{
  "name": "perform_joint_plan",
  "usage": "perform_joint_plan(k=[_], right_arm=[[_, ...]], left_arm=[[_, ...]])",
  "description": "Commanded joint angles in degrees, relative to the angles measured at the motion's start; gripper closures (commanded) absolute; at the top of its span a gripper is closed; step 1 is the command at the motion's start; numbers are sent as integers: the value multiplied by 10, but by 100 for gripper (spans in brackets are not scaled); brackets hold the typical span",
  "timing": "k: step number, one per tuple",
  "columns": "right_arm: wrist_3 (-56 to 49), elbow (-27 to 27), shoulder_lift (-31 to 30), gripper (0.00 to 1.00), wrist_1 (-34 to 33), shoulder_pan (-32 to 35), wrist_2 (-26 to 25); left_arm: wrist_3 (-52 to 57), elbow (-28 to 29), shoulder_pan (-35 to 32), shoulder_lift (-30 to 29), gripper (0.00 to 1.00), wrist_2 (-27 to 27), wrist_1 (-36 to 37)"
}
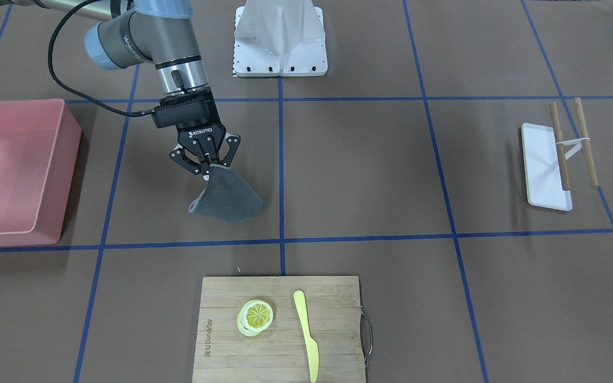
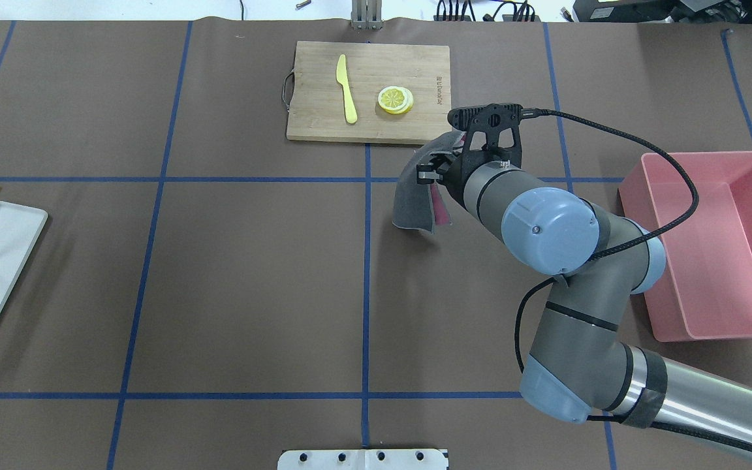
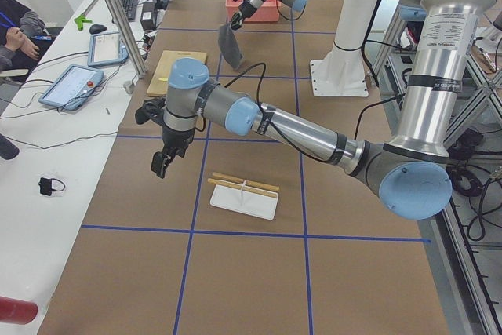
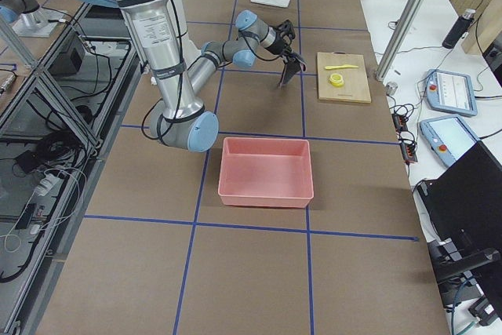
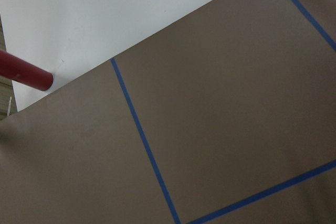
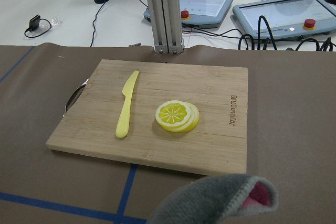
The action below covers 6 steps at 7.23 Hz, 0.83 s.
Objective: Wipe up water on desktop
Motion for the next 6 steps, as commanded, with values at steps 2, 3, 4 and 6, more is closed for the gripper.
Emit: perform_joint_plan(k=[2,3,4,6], right_arm=[[-1,15,-18,100,-3,1,1],[-2,22,-33,100,-24,1,3],[-5,25,-38,100,-78,2,4],[-27,29,-86,100,-125,2,5]], left_arm=[[15,75,-53,23,1,-62,33],[15,68,-54,68,1,-105,19],[14,67,-54,73,1,-115,17],[14,67,-54,74,1,-116,17]])
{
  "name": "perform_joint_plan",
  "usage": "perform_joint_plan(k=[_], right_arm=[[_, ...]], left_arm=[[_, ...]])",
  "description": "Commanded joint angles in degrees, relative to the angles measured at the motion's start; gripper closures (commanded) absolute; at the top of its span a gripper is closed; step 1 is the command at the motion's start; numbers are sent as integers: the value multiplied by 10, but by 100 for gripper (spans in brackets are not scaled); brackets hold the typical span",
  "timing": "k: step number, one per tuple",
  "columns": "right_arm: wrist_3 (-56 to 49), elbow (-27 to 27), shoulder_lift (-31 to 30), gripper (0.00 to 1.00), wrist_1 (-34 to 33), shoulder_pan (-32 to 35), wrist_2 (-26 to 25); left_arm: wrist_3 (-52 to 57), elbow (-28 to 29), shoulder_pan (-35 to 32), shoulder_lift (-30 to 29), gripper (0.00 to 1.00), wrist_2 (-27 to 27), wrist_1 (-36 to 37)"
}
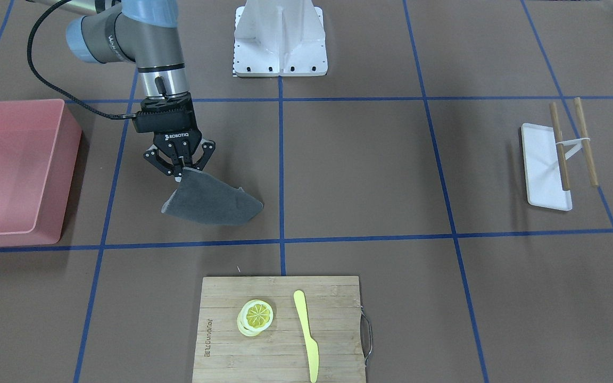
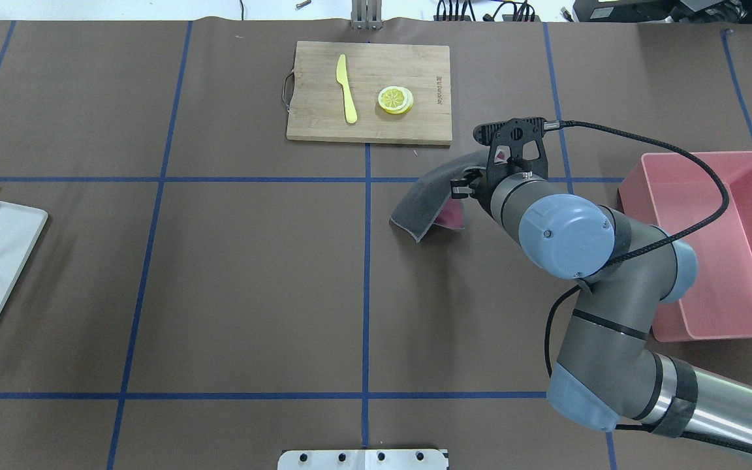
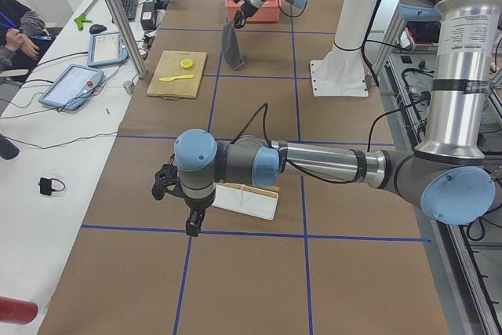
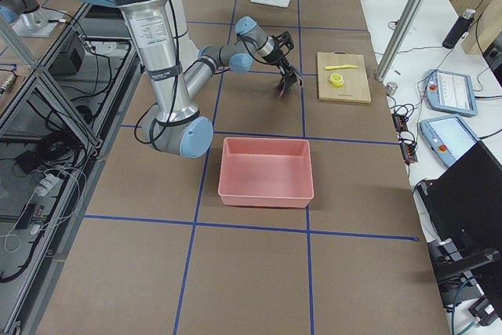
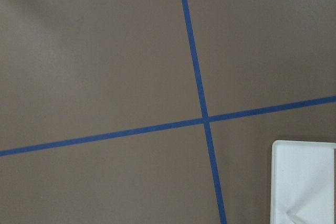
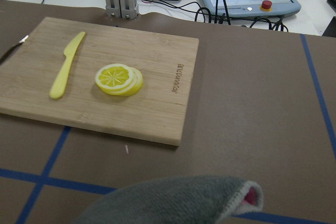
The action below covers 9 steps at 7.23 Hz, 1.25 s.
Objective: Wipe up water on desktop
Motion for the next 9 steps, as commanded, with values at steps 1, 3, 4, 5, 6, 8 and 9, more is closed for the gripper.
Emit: perform_joint_plan(k=[1,3,4,5,6,8,9], right_arm=[[-30,2,-69,100,-29,2,1],[-91,1,-146,100,-29,56,22],[-124,1,-180,100,-29,83,29],[-144,0,-188,100,-29,93,28],[-135,-6,-156,100,-32,88,33],[-57,-72,8,100,-115,51,36],[-9,-94,64,100,-144,24,36]], left_arm=[[-1,0,0,2,1,-4,-2],[-1,0,0,3,1,-4,-2],[-1,0,0,2,1,-4,-2],[-1,-1,0,2,1,-5,-2],[-1,0,0,2,1,-4,-2],[-1,0,0,2,1,-4,-2],[-1,0,0,2,1,-4,-2]])
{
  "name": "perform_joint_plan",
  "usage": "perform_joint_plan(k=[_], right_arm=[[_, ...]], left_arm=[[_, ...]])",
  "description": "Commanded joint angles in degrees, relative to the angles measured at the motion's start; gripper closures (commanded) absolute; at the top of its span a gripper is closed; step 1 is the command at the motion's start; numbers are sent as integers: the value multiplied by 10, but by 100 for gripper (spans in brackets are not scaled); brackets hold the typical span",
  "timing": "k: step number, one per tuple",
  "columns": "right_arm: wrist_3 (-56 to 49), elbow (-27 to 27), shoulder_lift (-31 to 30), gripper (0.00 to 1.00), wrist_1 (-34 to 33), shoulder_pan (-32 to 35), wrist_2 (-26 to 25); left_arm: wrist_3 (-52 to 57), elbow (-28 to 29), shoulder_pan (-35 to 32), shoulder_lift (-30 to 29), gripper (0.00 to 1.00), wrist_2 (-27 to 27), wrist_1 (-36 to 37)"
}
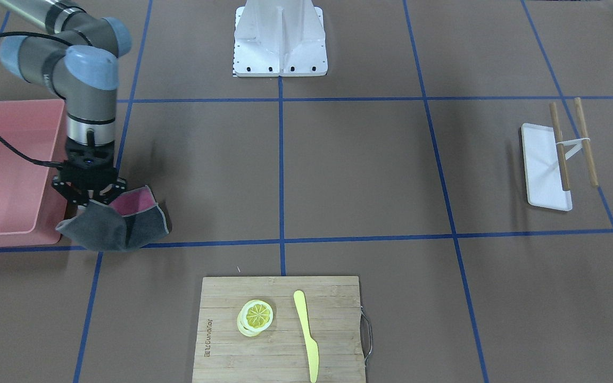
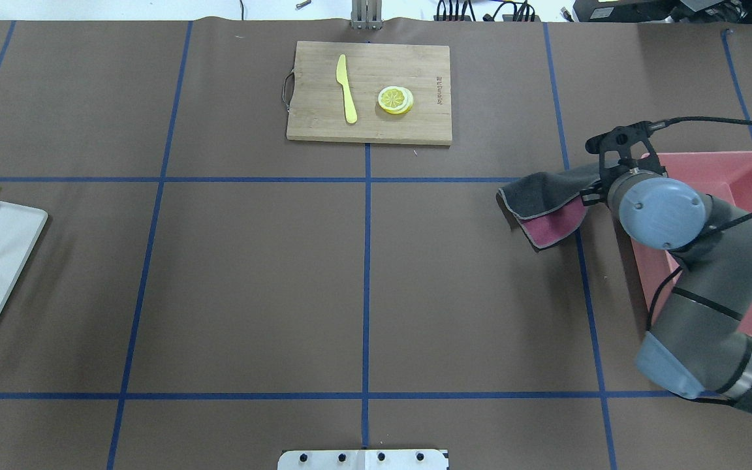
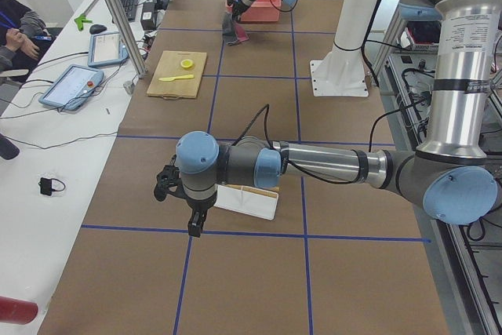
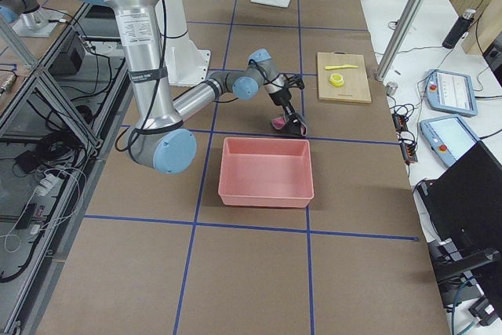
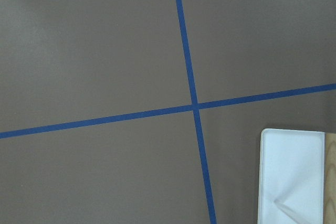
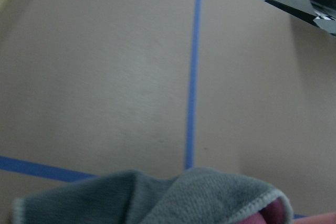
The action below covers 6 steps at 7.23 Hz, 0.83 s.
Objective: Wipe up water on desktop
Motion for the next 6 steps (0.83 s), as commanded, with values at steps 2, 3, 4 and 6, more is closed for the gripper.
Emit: perform_joint_plan(k=[2,3,4,6], right_arm=[[158,-35,123,100,-44,-87,-1],[205,-35,152,100,-41,-102,-5],[262,-37,184,100,-39,-107,-5],[320,-50,206,100,-36,-114,-4]], left_arm=[[-2,-1,0,-1,1,0,0],[-3,-1,0,-1,1,0,0],[-3,-4,0,-1,1,0,0],[-3,-8,0,-1,1,-1,0]])
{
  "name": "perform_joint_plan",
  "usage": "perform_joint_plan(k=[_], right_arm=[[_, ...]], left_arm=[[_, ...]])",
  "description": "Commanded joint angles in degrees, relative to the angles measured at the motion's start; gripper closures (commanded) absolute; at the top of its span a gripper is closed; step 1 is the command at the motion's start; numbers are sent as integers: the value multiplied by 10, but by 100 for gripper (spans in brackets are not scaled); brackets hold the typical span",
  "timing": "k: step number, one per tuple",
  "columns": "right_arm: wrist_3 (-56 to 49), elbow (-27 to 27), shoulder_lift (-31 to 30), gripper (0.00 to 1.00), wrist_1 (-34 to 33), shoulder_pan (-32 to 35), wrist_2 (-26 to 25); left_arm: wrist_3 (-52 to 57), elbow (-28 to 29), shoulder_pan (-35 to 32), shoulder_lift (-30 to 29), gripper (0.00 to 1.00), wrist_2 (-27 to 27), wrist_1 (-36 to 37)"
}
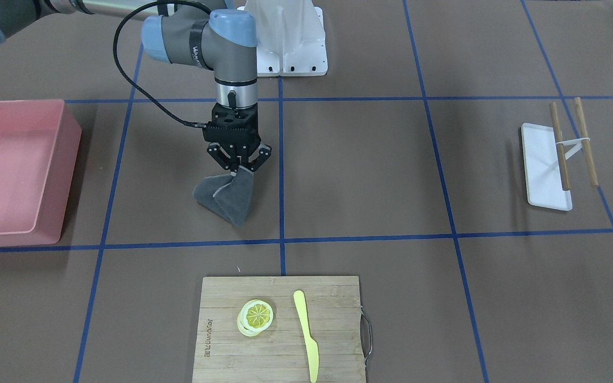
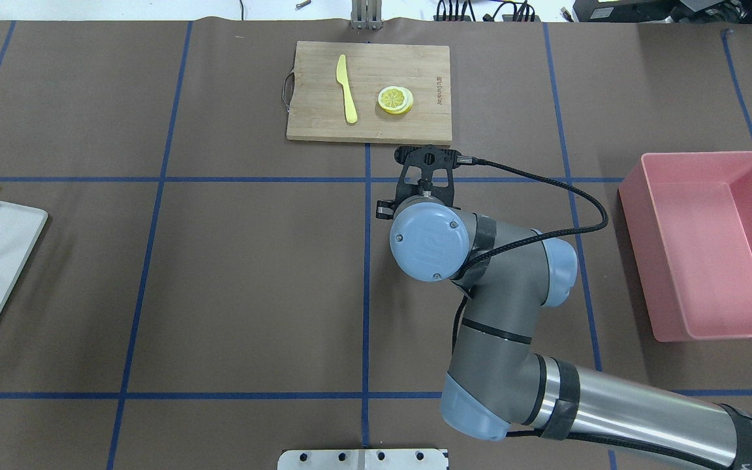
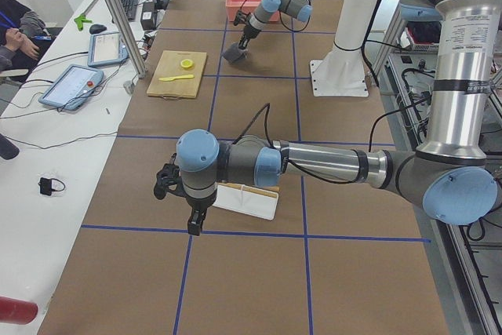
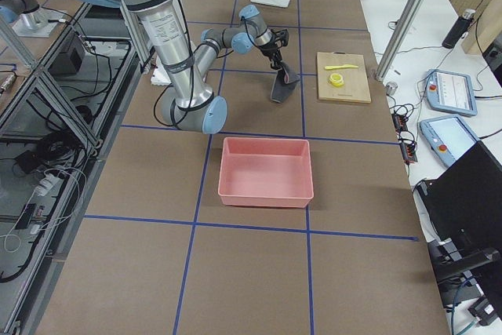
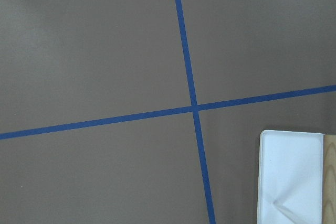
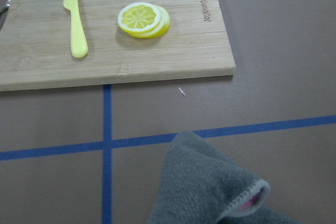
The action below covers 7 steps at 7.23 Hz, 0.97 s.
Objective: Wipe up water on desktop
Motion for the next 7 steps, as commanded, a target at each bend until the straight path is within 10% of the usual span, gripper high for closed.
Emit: perform_joint_plan(k=[1,7], right_arm=[[30,12,-22,100,-20,-9,4],[-152,237,-186,100,-346,-29,58]], left_arm=[[0,-2,1,-1,1,0,0],[-1,-6,1,-4,1,0,-1]])
